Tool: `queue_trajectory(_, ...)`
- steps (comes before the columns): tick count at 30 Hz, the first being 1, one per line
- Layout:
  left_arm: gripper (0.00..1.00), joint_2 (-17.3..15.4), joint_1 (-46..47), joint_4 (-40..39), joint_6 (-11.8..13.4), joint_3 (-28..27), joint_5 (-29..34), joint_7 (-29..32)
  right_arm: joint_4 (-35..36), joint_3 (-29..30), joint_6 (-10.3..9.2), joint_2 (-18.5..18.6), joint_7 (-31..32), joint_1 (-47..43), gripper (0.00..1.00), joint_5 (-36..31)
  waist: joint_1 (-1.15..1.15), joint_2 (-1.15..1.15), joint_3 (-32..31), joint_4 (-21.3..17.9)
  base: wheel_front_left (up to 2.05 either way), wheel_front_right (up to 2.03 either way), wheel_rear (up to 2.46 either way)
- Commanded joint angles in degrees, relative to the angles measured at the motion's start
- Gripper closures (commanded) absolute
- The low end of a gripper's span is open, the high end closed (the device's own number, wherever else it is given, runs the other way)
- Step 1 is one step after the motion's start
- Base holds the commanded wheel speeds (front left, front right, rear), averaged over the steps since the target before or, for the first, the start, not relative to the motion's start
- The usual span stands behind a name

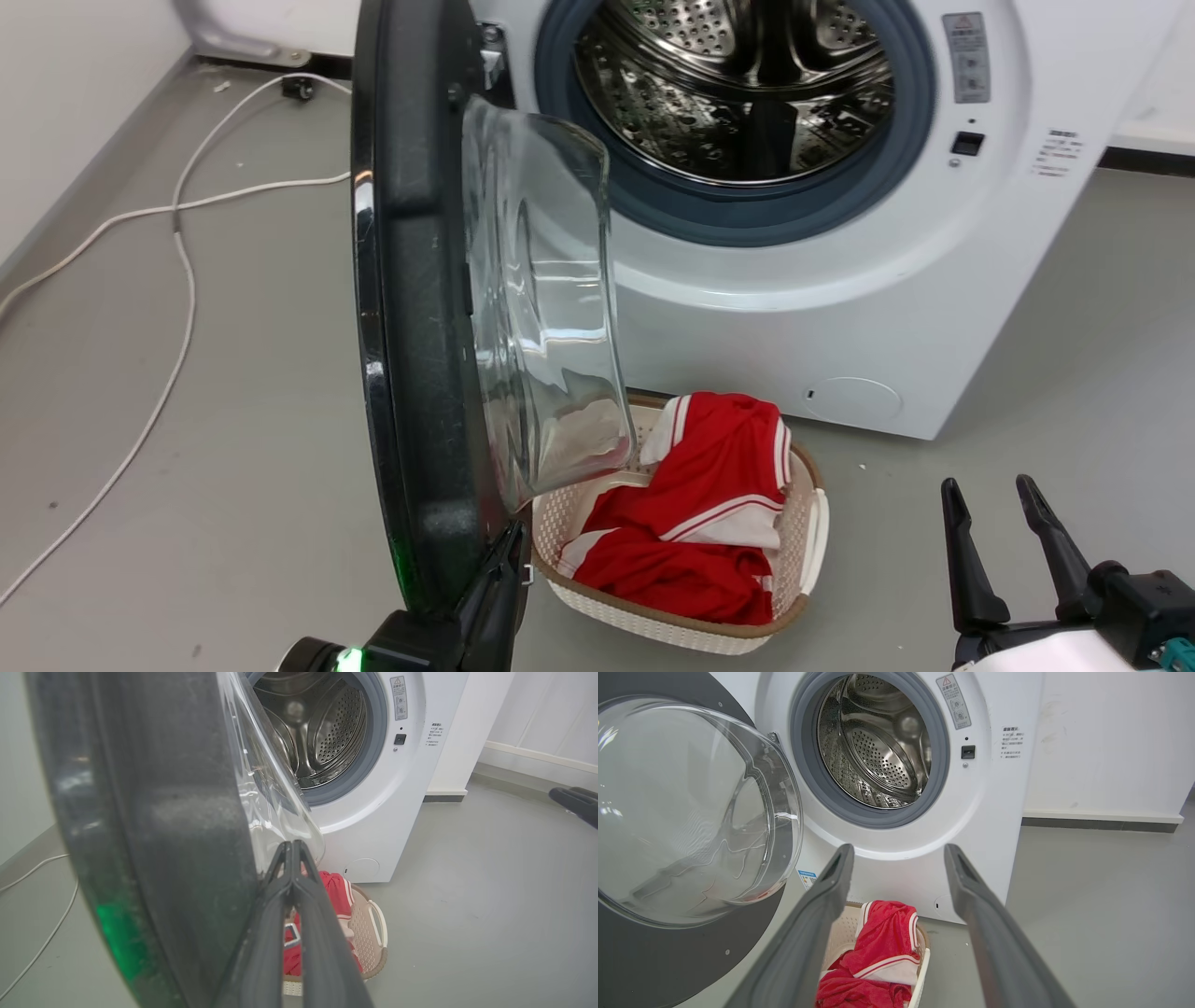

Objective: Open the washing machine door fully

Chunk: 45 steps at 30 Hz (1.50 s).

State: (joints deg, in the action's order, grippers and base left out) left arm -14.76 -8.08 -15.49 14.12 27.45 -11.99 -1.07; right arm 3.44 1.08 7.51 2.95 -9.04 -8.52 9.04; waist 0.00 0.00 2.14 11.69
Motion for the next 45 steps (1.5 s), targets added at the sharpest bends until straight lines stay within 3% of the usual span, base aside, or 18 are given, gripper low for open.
queue_trajectory(1, 1.00, -0.47, -0.74, -0.28, 0.53, -0.69, -0.30, 0.28, 0.22, 0.07, -0.04, -0.15, -0.05, -0.56, 0.00, 0.27, 0.00, 0.00, 0.20, 1.75, 0.00, 0.00, 0.00)
queue_trajectory(13, 1.00, -1.64, 0.60, 2.48, 1.82, -5.64, -2.78, -2.54, 0.11, 0.06, -0.04, -0.15, 0.23, 0.39, 0.00, 0.09, 0.00, 0.00, 0.72, 8.71, 0.00, 0.00, 0.00)
queue_trajectory(27, 1.00, -2.11, 6.62, 11.08, 2.24, -15.42, -8.67, -9.75, 1.24, 0.61, -0.04, -0.14, 1.45, 1.69, 0.00, -1.02, 0.00, 0.00, 2.72, 9.12, 0.00, 0.00, 0.00)
queue_trajectory(35, 1.00, -4.00, 11.58, 18.30, 0.16, -21.80, -13.11, -12.29, 2.30, 0.90, -0.04, -0.14, 2.66, 1.99, 0.00, -2.04, 0.00, 0.00, 4.48, 9.33, 0.00, 0.00, 0.00)
queue_trajectory(45, 1.00, -9.77, 19.85, 28.17, -4.35, -26.76, -16.43, -12.83, 3.95, 0.95, -0.04, -0.14, 4.12, 3.41, 0.00, -3.37, 0.00, 0.00, 7.86, 9.22, 0.00, 0.00, 0.00)
